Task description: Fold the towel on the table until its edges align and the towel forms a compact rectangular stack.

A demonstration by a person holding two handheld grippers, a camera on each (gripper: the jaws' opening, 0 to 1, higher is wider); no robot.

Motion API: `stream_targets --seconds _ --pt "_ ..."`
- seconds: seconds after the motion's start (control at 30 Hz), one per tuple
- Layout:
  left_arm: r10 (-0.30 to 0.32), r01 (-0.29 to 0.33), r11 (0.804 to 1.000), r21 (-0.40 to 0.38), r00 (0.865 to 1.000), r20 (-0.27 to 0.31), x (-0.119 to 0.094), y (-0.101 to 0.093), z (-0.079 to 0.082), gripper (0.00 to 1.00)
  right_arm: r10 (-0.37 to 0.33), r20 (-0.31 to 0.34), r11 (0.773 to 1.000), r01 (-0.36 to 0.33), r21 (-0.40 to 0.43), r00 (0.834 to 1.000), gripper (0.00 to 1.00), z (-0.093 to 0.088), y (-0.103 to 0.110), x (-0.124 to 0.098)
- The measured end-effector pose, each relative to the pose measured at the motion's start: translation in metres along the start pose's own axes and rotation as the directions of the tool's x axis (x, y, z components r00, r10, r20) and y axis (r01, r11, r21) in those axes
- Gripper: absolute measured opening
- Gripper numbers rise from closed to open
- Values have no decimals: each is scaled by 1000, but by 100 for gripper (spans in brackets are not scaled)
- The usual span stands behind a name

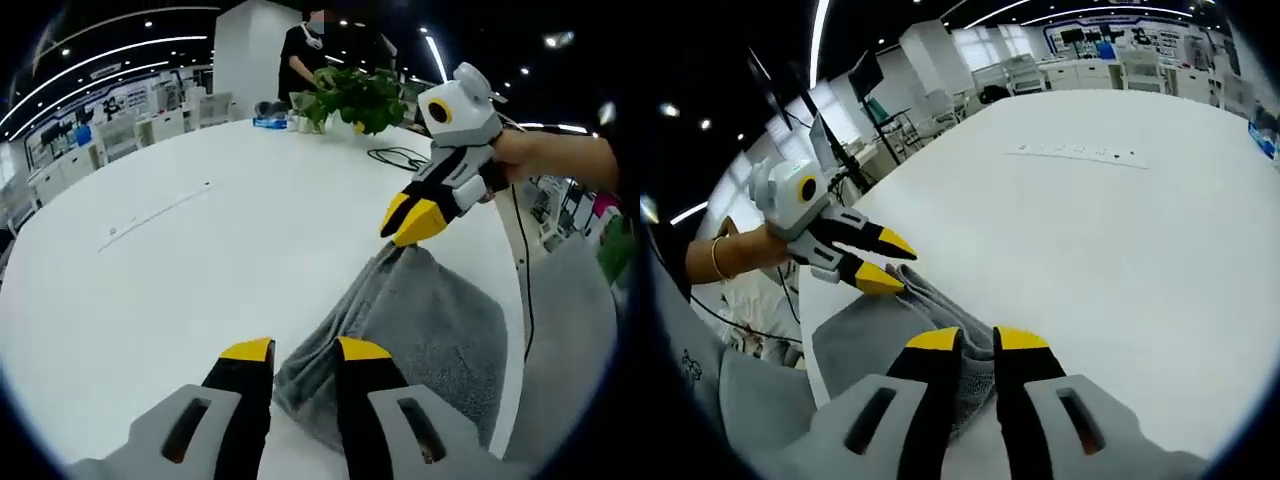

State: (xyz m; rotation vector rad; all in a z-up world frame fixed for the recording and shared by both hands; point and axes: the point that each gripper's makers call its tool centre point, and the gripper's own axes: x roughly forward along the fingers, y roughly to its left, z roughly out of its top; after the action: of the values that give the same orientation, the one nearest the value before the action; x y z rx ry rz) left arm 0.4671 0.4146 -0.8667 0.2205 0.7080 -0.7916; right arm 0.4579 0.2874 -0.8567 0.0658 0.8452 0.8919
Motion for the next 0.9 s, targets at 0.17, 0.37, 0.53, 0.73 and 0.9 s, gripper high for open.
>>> stream_targets --seconds 0.17,0.37,0.53,0.73,0.9 --pt "54 -52 997 -54 998 30 -15 11 0 31 -17 -4 1000 17 -7 1000 26 -9 1 -7" --pt "47 -45 995 -89 999 20 -19 8 -16 32 -16 -11 1000 16 19 1000 24 -23 5 -7" --pt "34 -35 988 -153 999 -10 -13 4 -36 32 -29 -21 998 30 48 999 22 -33 3 -2" --pt "1 -6 978 -210 1000 -22 -2 -3 -46 25 -43 -59 998 45 43 997 19 -47 0 11" --pt "3 -10 977 -213 999 -34 6 -3 -48 21 -68 -72 997 70 23 995 16 -52 -3 18"
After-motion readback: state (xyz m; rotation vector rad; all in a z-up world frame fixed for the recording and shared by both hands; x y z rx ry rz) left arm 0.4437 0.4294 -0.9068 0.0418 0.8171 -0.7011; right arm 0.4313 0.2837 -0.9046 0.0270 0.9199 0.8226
